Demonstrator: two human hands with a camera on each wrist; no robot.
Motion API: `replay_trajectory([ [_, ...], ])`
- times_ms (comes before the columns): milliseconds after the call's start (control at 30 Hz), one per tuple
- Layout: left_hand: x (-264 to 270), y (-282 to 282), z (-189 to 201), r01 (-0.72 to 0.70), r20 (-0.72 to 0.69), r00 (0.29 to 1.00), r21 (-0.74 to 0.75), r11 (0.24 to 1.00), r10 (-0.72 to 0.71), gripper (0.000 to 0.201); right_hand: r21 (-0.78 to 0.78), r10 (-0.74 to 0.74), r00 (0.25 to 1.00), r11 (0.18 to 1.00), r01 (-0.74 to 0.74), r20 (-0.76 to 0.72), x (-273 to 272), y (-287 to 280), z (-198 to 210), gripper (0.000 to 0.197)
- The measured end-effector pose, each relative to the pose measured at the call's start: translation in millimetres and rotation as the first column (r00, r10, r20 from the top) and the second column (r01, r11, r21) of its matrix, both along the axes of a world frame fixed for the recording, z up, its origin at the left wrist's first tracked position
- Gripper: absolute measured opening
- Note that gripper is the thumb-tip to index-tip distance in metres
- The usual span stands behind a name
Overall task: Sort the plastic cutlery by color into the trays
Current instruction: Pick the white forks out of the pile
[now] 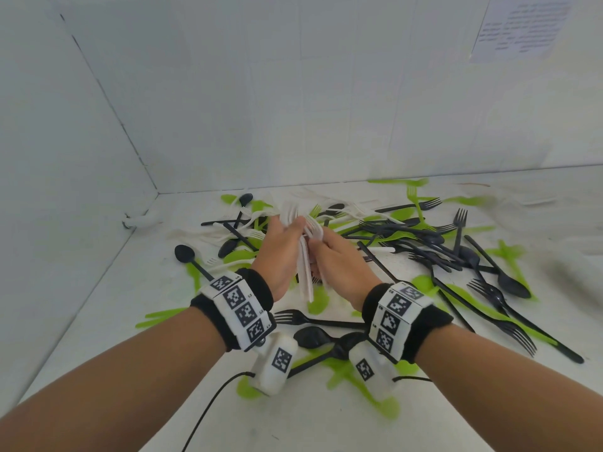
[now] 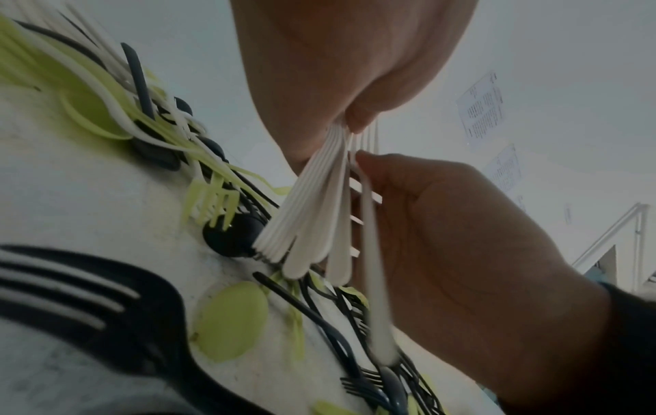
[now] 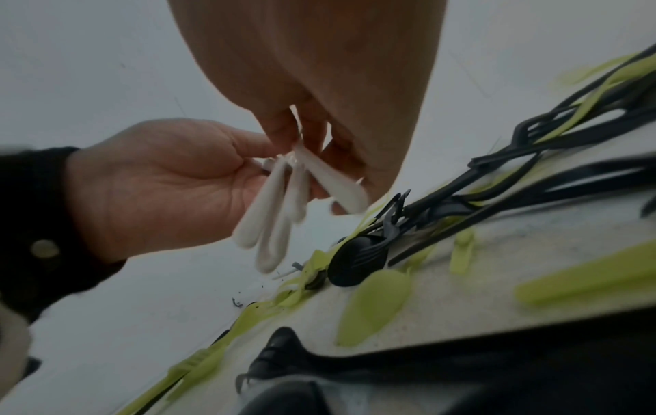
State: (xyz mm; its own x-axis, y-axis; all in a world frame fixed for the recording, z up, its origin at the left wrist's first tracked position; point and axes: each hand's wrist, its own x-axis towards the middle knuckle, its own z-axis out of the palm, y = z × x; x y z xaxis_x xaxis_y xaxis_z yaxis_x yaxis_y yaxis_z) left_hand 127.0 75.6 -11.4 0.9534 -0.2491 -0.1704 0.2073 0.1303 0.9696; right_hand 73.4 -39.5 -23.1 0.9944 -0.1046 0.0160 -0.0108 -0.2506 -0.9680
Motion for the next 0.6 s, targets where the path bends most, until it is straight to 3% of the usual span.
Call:
replay_trajectory([
  [67, 0, 3, -1, 0.014, 0.015, 1.0, 0.014, 1.0, -0.014, 0.036, 0.05, 0.007, 1.0, 0.999, -0.006, -0.006, 0, -4, 4, 0.029],
  [133, 2, 5, -3, 0.028, 0.01, 1.0, 0.023, 0.999, -0.029, 0.042, 0.209, -0.049, 0.999, 0.977, 0.053, -0.023, 2, -8, 6, 0.033],
  [300, 3, 7, 1, 0.047, -0.012, 0.999, -0.005, 0.999, -0.047, 0.03, 0.472, -0.177, 0.98, 0.859, 0.198, -0.088, 6, -16, 4, 0.026],
  [467, 2, 5, 2, 0.066, -0.017, 0.998, 0.007, 0.998, -0.066, 0.034, 0.458, -0.116, 0.985, 0.874, 0.162, -0.126, 3, -18, 4, 0.045],
  [600, -2, -1, -1, 0.093, 0.002, 0.996, 0.009, 0.996, -0.093, 0.044, 0.334, -0.07, 0.987, 0.935, 0.115, -0.142, 8, -13, 6, 0.038],
])
